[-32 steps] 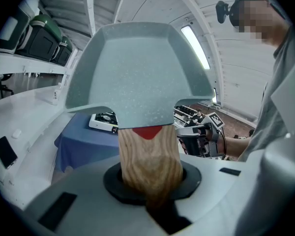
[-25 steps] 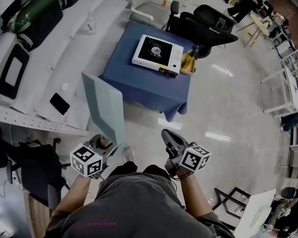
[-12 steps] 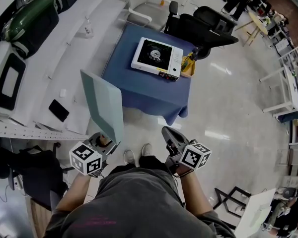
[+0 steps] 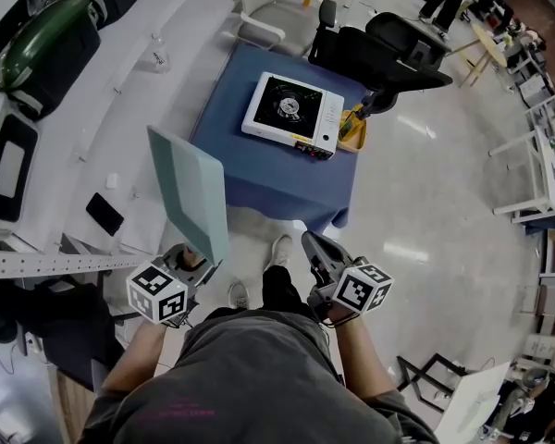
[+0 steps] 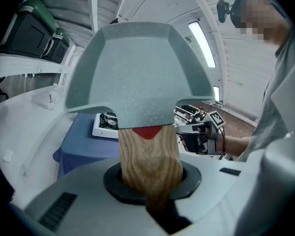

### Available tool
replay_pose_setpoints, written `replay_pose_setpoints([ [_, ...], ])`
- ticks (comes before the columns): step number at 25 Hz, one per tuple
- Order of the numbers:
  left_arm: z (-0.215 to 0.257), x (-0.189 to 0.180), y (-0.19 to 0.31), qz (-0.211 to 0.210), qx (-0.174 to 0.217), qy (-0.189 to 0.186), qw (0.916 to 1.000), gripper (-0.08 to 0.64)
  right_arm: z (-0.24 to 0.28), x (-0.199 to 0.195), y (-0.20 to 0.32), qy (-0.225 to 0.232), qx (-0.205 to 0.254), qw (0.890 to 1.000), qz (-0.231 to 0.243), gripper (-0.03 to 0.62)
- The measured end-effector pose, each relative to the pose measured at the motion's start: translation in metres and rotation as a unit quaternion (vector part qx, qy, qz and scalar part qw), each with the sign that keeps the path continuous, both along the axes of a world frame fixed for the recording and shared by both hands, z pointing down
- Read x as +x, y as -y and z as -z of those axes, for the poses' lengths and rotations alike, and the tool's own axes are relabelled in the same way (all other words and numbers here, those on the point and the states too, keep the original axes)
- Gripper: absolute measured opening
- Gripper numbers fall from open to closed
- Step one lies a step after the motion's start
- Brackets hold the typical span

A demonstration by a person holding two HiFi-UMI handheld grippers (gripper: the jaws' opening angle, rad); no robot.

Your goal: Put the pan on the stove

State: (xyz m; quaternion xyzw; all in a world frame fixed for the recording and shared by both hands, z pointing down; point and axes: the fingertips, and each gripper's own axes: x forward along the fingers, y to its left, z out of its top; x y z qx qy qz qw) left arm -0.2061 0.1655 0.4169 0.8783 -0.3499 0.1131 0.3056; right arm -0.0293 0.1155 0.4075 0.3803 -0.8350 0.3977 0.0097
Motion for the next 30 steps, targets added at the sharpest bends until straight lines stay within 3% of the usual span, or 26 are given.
replay_pose_setpoints([
  [30, -0.021, 0.134, 0.224, 0.051, -0.051, 0.032, 0.9969, 0.057, -0.044, 0.116, 0.240, 0.024, -0.050, 0.996, 0.069, 0.003],
])
